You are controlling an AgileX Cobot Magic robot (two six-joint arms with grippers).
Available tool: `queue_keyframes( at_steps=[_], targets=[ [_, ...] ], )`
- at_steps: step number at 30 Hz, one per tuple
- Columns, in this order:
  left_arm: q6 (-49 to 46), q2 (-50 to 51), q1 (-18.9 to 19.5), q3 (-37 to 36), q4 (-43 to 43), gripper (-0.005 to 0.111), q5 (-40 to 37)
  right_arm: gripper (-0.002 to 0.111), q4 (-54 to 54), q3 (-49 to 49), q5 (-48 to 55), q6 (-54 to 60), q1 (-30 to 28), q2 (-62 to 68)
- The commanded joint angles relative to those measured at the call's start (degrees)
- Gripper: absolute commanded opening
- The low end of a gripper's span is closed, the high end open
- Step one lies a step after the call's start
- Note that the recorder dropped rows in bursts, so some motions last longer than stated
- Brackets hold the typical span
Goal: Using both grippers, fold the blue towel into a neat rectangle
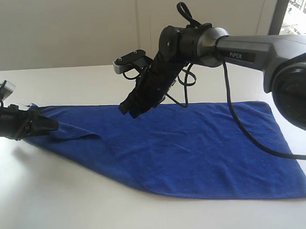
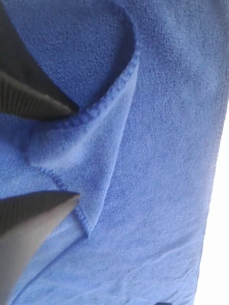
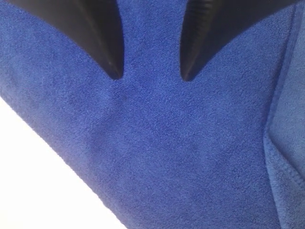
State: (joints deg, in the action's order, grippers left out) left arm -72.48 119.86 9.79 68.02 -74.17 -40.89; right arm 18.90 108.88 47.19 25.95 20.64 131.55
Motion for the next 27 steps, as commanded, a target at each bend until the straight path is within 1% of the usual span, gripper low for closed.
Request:
queue_keyframes(
  at_steps=[1, 4, 6, 8, 10, 11, 12, 13, 14, 15, 18, 19, 20, 21, 23, 24, 25, 26, 27],
  targets=[
    [0.7, -0.3, -0.2, -0.2, -1.2, 0.024, 0.9, 0.037, -0.8, -0.3, 0.1, -0.3, -0.3, -0.1],
    [2.3, -0.3, -0.2, -0.2, -1.2, 0.0, 1.5, 0.037, -0.8, -0.3, 0.1, -0.3, -0.3, -0.1],
    [4.4, -0.5, -0.2, -0.2, 0.0, 0.0, 1.5, 0.037, -0.8, -0.3, 0.1, -0.3, -0.3, -0.1],
    [10.7, -2.3, 0.2, -0.2, 5.9, 0.0, 0.4, 0.037, -0.8, -0.3, 0.1, -0.3, -0.3, -0.1],
    [18.8, -5.5, 1.0, -0.2, 16.3, 0.0, -1.0, 0.037, -1.0, -0.3, -0.5, -0.3, -0.3, -0.1],
    [26.2, -8.3, 1.5, -0.2, 25.1, 0.0, -2.3, 0.037, -1.2, -0.3, -1.2, -0.3, -0.3, -0.1],
    [29.8, -9.4, 1.6, -0.2, 28.6, 0.0, -3.1, 0.037, -1.2, -0.3, -1.7, -0.3, -0.3, -0.1],
    [35.8, -11.9, 1.7, -0.2, 36.5, 0.0, -5.9, 0.037, -1.2, -0.3, -2.3, -0.3, -0.3, -0.1],
    [37.7, -13.0, 1.7, -0.2, 39.6, 0.0, -7.2, 0.037, -1.2, -0.3, -2.6, -0.3, -0.3, -0.1],
    [41.1, -14.6, 1.7, -0.2, 44.6, 0.0, -10.6, 0.037, -1.2, -0.3, -2.6, -0.3, -0.3, -0.1],
    [44.9, -16.6, 1.7, -0.4, 51.3, 0.0, -17.1, 0.037, -1.2, -0.3, -2.6, -0.3, -0.3, -0.1],
    [46.2, -17.1, 1.7, -0.7, 52.9, 0.0, -17.9, 0.037, -1.2, -0.3, -2.6, -0.3, -0.3, -0.1],
    [49.0, -17.6, 1.7, -1.4, 56.5, 0.0, -18.2, 0.037, -1.2, -0.3, -2.2, -0.3, -0.3, -0.1],
    [50.2, -17.6, 1.7, -1.8, 57.9, 0.0, -18.7, 0.037, -1.2, -0.3, -1.9, -0.3, -0.3, -0.1],
    [50.9, -17.6, 1.7, -3.3, 59.1, 0.0, -18.1, 0.035, -1.2, -0.3, -0.6, -0.3, -0.3, -0.1],
    [50.8, -17.6, 1.7, -4.7, 59.1, 0.0, -15.6, 0.032, -1.2, -0.3, -0.4, -0.3, -0.3, -0.1],
    [49.9, -17.5, 1.6, -5.9, 59.3, 0.002, -14.3, 0.031, -1.2, -0.3, -0.3, -0.3, -0.3, -0.1],
    [49.7, -17.4, 1.6, -6.8, 60.0, 0.007, -13.7, 0.03, -1.2, -0.3, 0.1, -0.3, -0.3, -0.1],
    [49.9, -17.3, 1.6, -7.8, 61.7, 0.016, -12.4, 0.028, -1.2, -0.3, 0.4, -0.3, -0.3, -0.1]
  ],
)
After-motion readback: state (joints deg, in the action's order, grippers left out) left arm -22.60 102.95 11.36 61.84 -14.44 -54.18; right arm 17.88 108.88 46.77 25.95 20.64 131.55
